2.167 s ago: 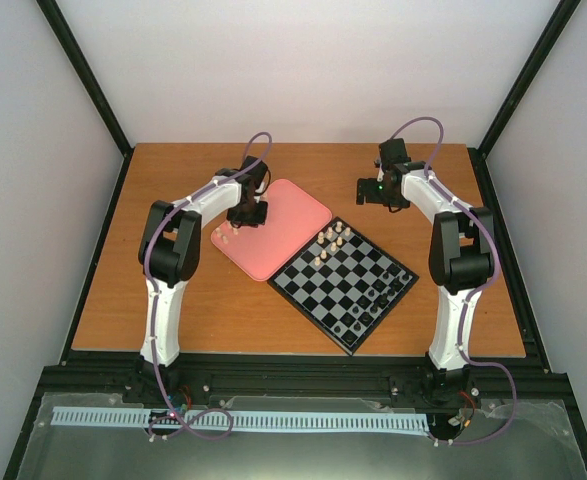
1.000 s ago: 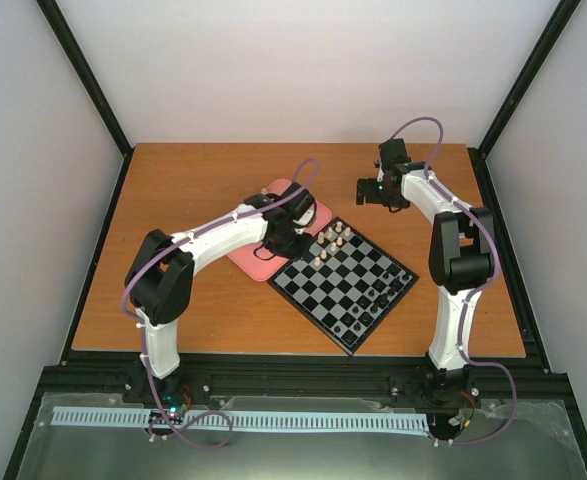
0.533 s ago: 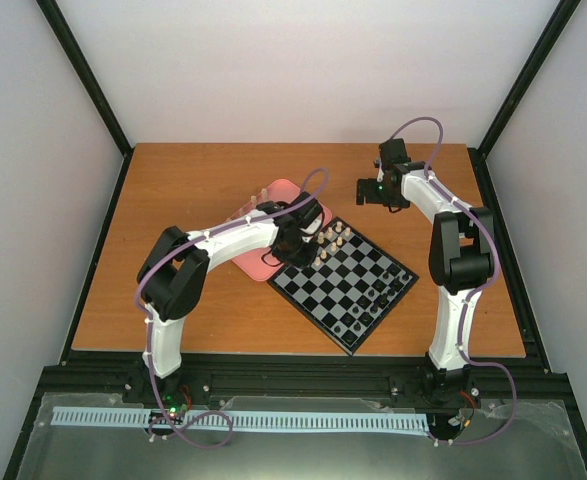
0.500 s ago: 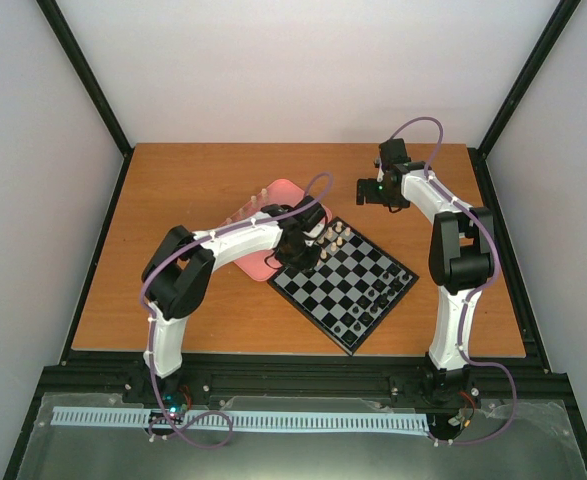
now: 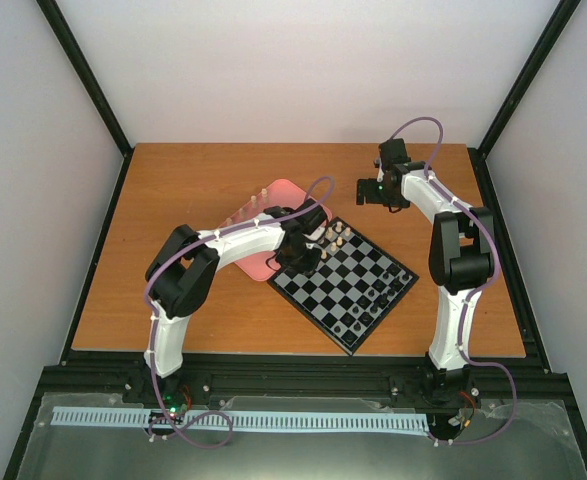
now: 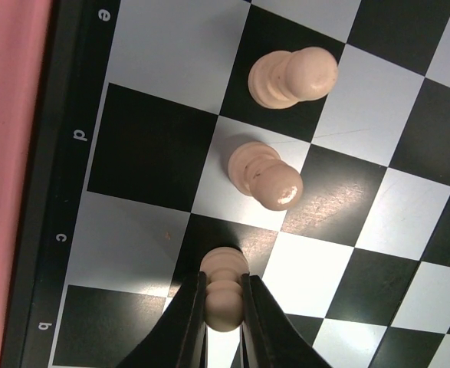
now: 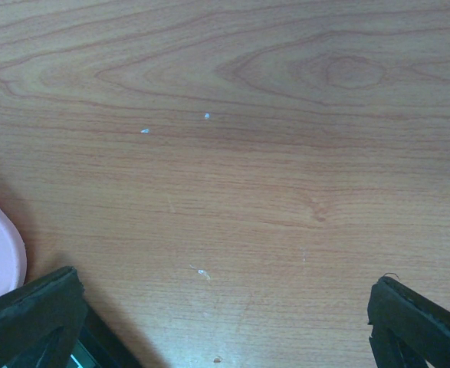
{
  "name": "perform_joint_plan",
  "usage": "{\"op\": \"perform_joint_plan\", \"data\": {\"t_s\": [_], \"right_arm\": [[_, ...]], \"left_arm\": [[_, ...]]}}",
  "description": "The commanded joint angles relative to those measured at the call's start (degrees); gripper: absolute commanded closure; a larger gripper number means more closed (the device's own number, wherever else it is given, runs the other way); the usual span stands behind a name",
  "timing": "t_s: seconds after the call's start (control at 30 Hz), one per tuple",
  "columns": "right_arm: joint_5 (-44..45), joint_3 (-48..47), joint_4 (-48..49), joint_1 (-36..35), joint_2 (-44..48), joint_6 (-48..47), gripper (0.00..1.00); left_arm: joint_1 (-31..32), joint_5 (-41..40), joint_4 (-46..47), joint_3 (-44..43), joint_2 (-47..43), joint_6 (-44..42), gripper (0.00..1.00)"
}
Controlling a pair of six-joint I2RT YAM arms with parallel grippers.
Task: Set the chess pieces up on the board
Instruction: Place the chess piece on the chessboard.
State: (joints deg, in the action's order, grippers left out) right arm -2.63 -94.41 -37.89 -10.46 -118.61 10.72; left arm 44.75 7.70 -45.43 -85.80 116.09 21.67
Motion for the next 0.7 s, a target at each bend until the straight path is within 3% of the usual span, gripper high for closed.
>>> {"op": "perform_joint_plan", "data": {"t_s": [0.0,0.27,0.67], "right_arm": [[0.0,0.3,0.4,0.5,0.6,-0.5,0.0],[-0.3,0.2,0.5,0.5,0.5,-0.4,0.0],[-0.5,0.3,0.4,0.5,0.5,-0.4,0.0]], "left_arm": [[0.5,-0.3,-0.5,-1.1,1.2,0.2,0.97],[0.5,-0.3,-1.0,-1.1,1.1,-0.2,0.88],[0.5,-1.3,-2.1,-1.7,-1.5,-1.1,0.56]]}}
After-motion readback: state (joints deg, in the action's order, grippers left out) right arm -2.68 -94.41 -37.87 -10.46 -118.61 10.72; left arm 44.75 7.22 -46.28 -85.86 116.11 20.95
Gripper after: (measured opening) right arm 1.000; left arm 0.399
